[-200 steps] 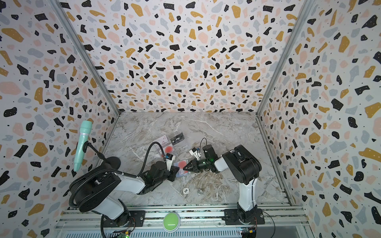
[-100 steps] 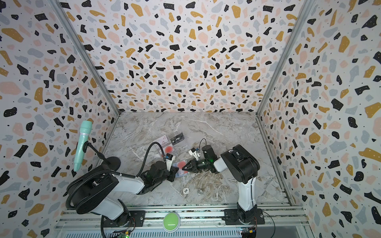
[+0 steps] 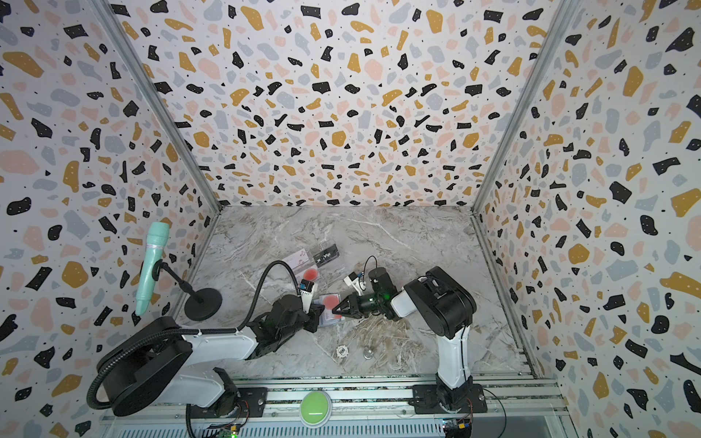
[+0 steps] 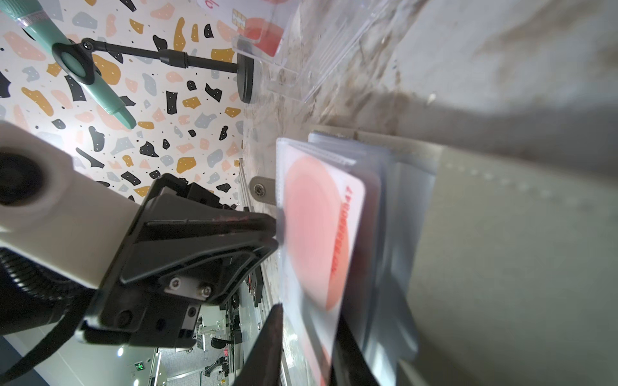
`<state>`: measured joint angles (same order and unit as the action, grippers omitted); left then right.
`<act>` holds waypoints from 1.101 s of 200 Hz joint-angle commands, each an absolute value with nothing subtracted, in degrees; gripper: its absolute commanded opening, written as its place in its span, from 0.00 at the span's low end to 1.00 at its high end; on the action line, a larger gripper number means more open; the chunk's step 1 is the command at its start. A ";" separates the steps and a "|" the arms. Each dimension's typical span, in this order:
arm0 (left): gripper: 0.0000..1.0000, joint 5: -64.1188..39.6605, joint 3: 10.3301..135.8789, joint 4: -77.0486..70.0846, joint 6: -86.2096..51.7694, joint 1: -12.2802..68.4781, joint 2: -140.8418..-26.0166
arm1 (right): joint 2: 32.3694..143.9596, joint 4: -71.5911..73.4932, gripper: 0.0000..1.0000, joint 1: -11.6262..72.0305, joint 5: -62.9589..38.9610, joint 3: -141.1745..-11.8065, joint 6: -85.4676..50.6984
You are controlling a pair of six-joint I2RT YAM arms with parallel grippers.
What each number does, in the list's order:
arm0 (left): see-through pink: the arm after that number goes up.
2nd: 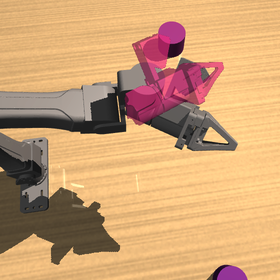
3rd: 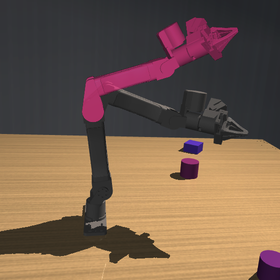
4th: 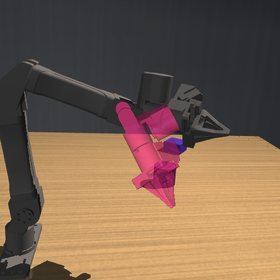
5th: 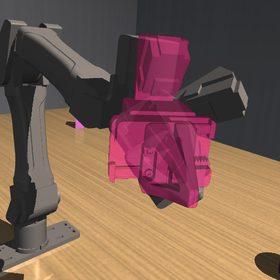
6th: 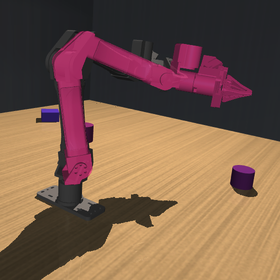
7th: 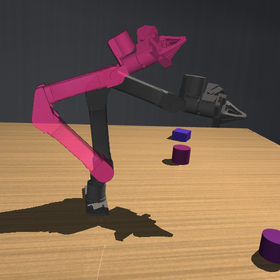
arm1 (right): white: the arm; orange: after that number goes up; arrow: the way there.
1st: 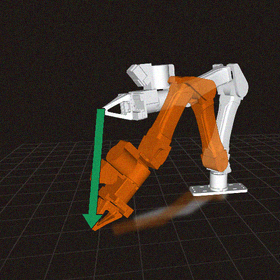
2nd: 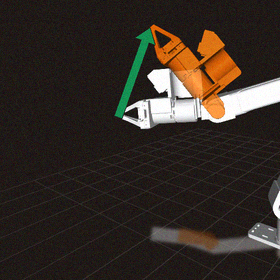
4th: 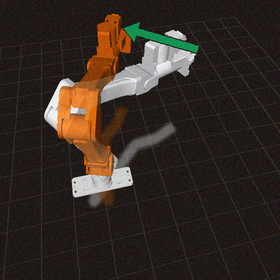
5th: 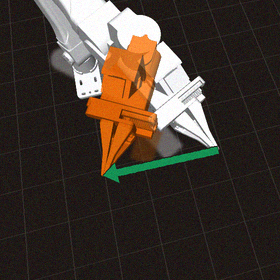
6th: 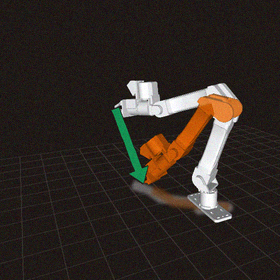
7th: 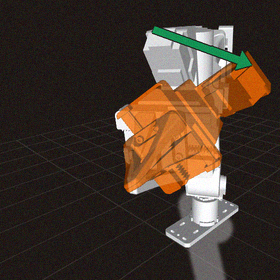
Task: Take the credit cards out of the card holder
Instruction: Take out the credit card from the card slot.
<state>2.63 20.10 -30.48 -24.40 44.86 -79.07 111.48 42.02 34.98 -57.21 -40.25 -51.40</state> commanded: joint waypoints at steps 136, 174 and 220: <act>0.10 4.43 17.67 -32.54 -25.01 45.35 -76.53 | 114.02 42.84 0.30 37.97 -54.60 -45.25 -54.01; 0.04 4.01 17.19 -35.23 -25.49 44.26 -81.20 | 114.35 43.35 0.31 38.08 -54.05 -45.35 -54.77; 0.03 4.04 16.20 -36.28 -25.26 43.75 -84.59 | 114.94 43.67 0.31 38.35 -54.36 -45.92 -55.10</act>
